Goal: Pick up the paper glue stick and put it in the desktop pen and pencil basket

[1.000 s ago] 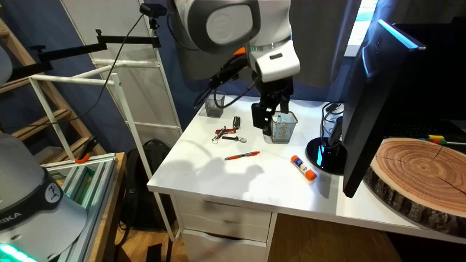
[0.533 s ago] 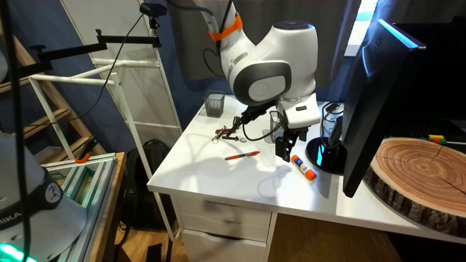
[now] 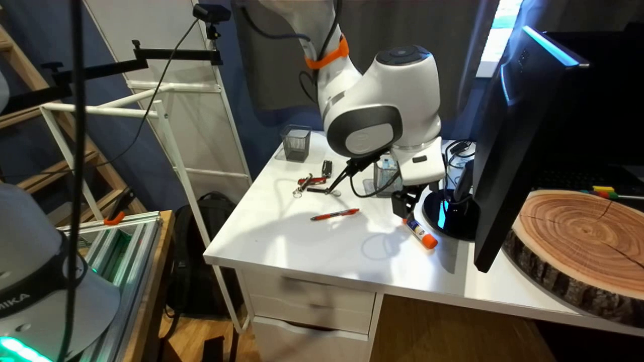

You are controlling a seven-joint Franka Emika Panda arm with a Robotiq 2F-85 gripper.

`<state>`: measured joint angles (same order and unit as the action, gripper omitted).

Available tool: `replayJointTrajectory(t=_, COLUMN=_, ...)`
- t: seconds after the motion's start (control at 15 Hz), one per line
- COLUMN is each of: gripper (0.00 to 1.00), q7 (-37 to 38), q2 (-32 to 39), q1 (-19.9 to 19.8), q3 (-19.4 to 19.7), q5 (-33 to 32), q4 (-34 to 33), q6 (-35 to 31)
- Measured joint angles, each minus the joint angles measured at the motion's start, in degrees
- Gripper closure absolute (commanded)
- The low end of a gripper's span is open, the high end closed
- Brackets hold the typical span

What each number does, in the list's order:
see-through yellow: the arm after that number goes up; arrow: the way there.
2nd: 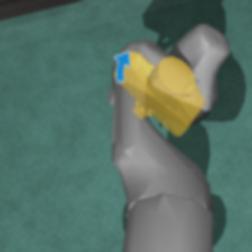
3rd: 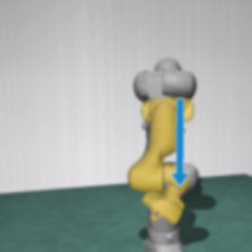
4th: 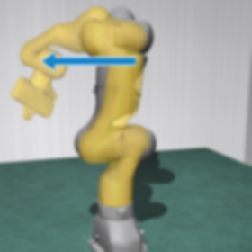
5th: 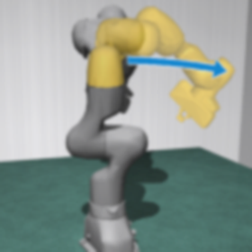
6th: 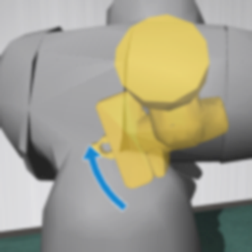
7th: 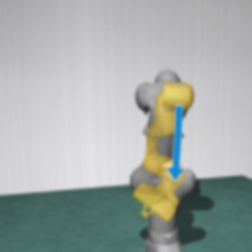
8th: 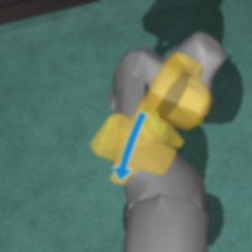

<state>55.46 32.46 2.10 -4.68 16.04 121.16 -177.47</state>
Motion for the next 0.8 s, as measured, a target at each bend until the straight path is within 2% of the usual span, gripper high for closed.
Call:
replayJointTrajectory(t=0.27, gripper=0.0, q7=0.3, q2=7.2, q1=2.3, q3=1.6, q5=1.8, q4=-7.3, q6=0.3)
replayJointTrajectory(t=0.6, gripper=0.01, q7=3.4, q2=12.6, q1=8.3, q3=9.1, q5=1.9, q4=-12.7, q6=5.9)
replayJointTrajectory(t=0.73, gripper=0.07, q7=4.4, q2=14.2, q1=9.5, q3=10.8, q5=1.9, q4=-14.4, q6=7.1)
replayJointTrajectory(t=0.8, gripper=0.19, q7=4.9, q2=14.9, q1=9.9, q3=11.4, q5=1.9, q4=-15.2, q6=7.7)
